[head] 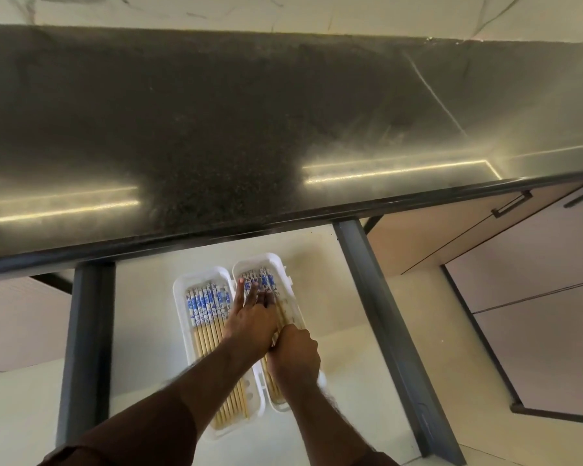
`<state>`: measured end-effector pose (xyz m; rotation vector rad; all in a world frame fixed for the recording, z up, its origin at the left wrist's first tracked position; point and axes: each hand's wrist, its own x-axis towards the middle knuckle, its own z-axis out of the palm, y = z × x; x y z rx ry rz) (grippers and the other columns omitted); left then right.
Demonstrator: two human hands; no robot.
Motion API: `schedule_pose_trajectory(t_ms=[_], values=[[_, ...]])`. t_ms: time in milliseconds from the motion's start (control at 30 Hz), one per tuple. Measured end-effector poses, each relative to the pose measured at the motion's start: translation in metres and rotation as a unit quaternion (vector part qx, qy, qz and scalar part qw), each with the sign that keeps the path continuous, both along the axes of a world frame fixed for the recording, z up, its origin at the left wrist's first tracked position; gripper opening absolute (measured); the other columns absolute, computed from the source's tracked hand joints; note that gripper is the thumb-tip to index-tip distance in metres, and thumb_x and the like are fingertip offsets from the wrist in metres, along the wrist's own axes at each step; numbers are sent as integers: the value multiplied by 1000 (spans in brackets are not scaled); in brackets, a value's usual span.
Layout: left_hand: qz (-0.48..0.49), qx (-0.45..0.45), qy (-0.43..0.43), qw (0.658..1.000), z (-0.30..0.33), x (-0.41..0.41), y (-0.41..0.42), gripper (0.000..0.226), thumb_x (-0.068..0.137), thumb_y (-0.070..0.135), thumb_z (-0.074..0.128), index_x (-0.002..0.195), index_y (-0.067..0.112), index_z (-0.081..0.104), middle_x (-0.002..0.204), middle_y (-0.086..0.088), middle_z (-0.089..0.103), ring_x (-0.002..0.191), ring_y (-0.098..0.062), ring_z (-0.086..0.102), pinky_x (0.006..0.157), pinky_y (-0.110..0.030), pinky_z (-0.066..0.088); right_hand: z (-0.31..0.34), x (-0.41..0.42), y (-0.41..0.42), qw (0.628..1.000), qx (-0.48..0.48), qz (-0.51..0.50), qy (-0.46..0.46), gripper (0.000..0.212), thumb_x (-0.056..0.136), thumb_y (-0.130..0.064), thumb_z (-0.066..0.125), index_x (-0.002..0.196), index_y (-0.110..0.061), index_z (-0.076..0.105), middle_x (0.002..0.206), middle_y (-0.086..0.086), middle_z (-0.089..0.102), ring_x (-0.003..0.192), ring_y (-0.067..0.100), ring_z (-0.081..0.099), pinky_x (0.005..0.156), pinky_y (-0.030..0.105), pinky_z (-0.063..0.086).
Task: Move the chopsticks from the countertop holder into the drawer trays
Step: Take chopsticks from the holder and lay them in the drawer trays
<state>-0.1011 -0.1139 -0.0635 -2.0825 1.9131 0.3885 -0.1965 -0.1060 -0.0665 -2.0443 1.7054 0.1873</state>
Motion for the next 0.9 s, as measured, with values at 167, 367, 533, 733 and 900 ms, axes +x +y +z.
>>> schedule_pose_trajectory(t_ms=[167, 367, 533, 733, 900], values=[[-13, 7, 0, 1000, -2, 0, -2, 67, 99, 26, 47, 151, 2, 12, 159, -18, 21, 149, -35, 1, 116, -58, -8, 2, 0, -2, 995, -98, 18, -1, 18, 86, -30, 68, 95, -16, 64, 91, 3, 71, 80, 18, 69, 70, 27, 53], [-20, 11, -1, 1000, -6, 1, -2, 63, 101, 31, 41, 152, 8, 13, 161, -15, 14, 149, -33, 0, 116, -57, -7, 1, -3, -7, 997, -19, 72, -17, 26, 99, -32, 46, 118, -17, 54, 114, 1, 67, 101, 17, 65, 88, 28, 49], [-31, 9, -3, 999, -7, 2, -2, 63, 101, 34, 40, 152, 10, 13, 161, -12, 14, 149, -33, 1, 116, -58, -7, 9, -4, -2, 991, -107, 76, -4, 19, 80, -30, 76, 89, -15, 68, 80, 1, 72, 69, 12, 69, 65, 23, 55], [-40, 9, -10, 999, -5, 5, -2, 65, 99, 40, 42, 152, 11, 18, 160, -12, 20, 149, -35, 5, 116, -59, -5, 6, -5, 1, 995, -38, 84, -25, 29, 103, -27, 36, 122, -12, 51, 115, 5, 63, 102, 22, 61, 90, 31, 48], [-37, -3, 4, 999, 0, 5, 1, 64, 99, 38, 44, 152, 12, 18, 161, -13, 17, 149, -34, 4, 117, -58, -6, 16, -10, -1, 994, -33, 91, -54, 20, 98, -17, 43, 110, -8, 56, 106, 12, 64, 96, 31, 63, 81, 37, 49]])
